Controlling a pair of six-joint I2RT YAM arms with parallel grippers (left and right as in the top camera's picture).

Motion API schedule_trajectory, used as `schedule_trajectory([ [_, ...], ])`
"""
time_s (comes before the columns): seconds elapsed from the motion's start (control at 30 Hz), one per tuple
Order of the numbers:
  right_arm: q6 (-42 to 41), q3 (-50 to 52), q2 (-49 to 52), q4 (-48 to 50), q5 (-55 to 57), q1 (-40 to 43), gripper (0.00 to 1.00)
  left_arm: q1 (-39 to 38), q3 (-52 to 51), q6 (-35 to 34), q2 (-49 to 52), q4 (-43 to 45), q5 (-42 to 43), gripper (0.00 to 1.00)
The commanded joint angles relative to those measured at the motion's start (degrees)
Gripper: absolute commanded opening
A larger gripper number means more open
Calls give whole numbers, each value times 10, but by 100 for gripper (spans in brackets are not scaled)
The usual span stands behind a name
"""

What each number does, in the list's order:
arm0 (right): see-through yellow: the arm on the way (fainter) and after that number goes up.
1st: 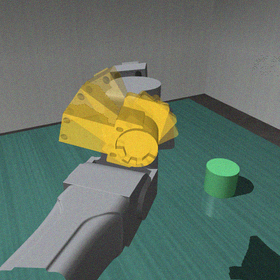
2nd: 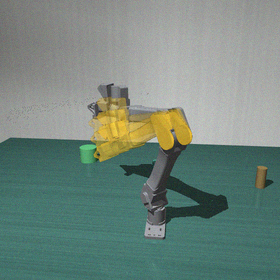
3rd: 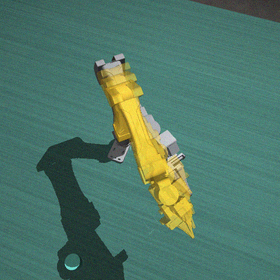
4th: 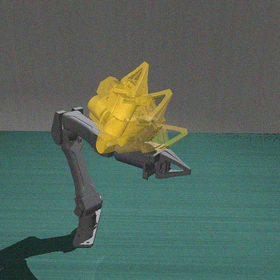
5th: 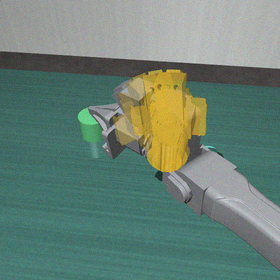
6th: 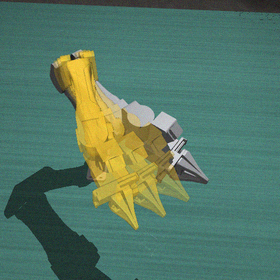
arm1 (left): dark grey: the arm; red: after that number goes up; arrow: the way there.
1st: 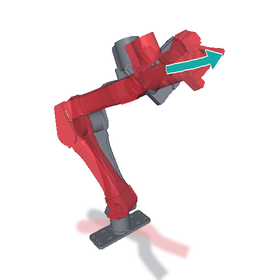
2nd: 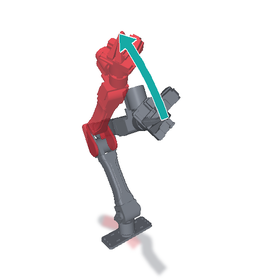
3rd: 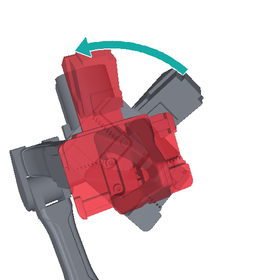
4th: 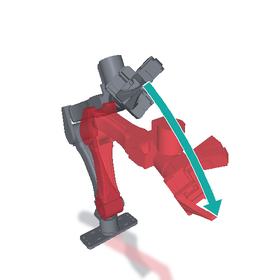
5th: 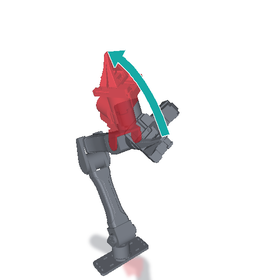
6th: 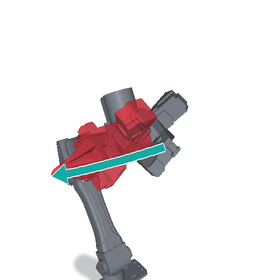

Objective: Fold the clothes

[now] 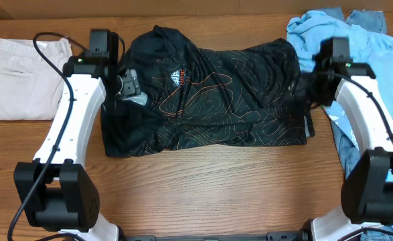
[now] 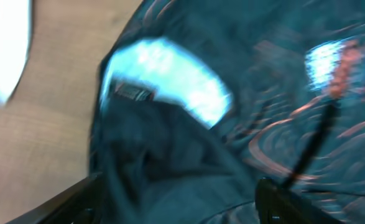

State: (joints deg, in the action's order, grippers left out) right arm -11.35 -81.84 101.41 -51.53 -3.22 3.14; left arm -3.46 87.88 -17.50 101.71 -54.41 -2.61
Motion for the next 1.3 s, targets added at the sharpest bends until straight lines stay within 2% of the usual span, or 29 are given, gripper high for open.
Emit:
schedule_trajectory([
  [0.0, 30, -43, -26, 21, -10, -13, 73, -3, 54, 77, -26, 38, 73, 82],
  [0.13, 42, -45, -26, 52, -10, -16, 74, -3, 93, 108, -13, 109, 87, 85],
  [0.3, 41, -45, -26, 43, -10, -16, 75, -3, 140, 153, 57, 196, 103, 91],
  [0.4, 41, -45, -26, 35, -10, -16, 76, 0, 150, 163, 108, 248, 101, 91],
  [0.53, 41, -45, -26, 26, -10, -16, 76, 14, 151, 162, 176, 315, 101, 83],
  [0.7, 41, -45, -26, 17, -10, -16, 76, 44, 151, 131, 232, 352, 108, 81],
  [0.9, 39, -45, -26, 15, -17, -16, 76, 76, 151, 128, 282, 393, 190, 82],
  [1.27, 39, -44, -26, 10, -16, -16, 77, 78, 151, 132, 334, 441, 232, 86],
])
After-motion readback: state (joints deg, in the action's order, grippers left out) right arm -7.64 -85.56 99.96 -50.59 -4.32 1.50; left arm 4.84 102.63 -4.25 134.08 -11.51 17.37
